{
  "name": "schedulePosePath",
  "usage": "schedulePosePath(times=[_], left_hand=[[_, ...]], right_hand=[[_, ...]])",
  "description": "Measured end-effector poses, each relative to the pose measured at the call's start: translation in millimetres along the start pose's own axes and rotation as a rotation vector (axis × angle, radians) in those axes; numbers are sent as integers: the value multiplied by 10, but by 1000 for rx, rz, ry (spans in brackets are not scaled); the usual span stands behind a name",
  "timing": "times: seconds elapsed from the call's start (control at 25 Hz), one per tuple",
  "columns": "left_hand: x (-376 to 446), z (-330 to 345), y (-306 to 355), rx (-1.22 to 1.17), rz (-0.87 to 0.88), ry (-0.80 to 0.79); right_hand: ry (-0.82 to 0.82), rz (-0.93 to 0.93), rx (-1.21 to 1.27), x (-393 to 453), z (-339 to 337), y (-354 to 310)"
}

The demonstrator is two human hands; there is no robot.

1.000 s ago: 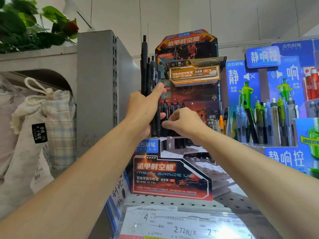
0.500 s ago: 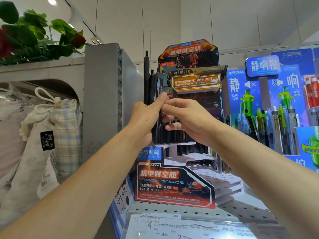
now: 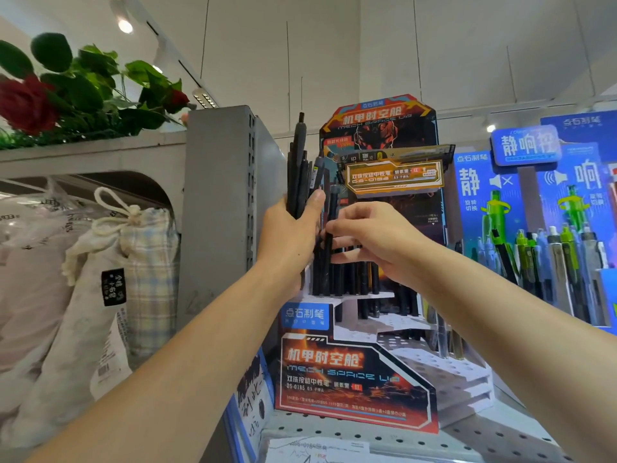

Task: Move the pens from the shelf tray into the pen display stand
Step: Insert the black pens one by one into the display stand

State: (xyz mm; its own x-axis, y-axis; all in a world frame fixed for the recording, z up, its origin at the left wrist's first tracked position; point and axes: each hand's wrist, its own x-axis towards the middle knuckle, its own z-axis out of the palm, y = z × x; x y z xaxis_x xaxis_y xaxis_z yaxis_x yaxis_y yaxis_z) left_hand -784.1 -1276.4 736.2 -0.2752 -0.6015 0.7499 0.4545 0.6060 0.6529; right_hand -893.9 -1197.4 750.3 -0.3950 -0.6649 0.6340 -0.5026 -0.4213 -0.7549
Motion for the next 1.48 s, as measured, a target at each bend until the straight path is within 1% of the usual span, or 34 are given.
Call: schedulePosePath(times=[0.08, 0.16, 0.28, 0.6, 0.92, 1.28, 1.4, 1.48], left_hand=[[-2, -45, -10, -19, 4, -5], [-13, -91, -12, -63, -12, -15], [-35, -118, -5, -82, -33, -30], [-57, -128, 2, -52, -8, -4], [-69, -138, -5, -105, -61, 8], [-96, -141, 49, -164, -85, -7], [-108, -135, 60, -162, -82, -3], [-118, -133, 64, -169, -83, -7]], right_hand=[[94, -31, -70, 16, 41, 54], [117, -48, -114, 23, 104, 111], [116, -55, -180, 40, 174, 178], [96, -19, -304, 47, 215, 242], [72, 1, -509, 53, 309, 294], [62, 122, -603, 81, 316, 197], [59, 122, -613, 72, 300, 185], [48, 88, -657, 54, 310, 189]])
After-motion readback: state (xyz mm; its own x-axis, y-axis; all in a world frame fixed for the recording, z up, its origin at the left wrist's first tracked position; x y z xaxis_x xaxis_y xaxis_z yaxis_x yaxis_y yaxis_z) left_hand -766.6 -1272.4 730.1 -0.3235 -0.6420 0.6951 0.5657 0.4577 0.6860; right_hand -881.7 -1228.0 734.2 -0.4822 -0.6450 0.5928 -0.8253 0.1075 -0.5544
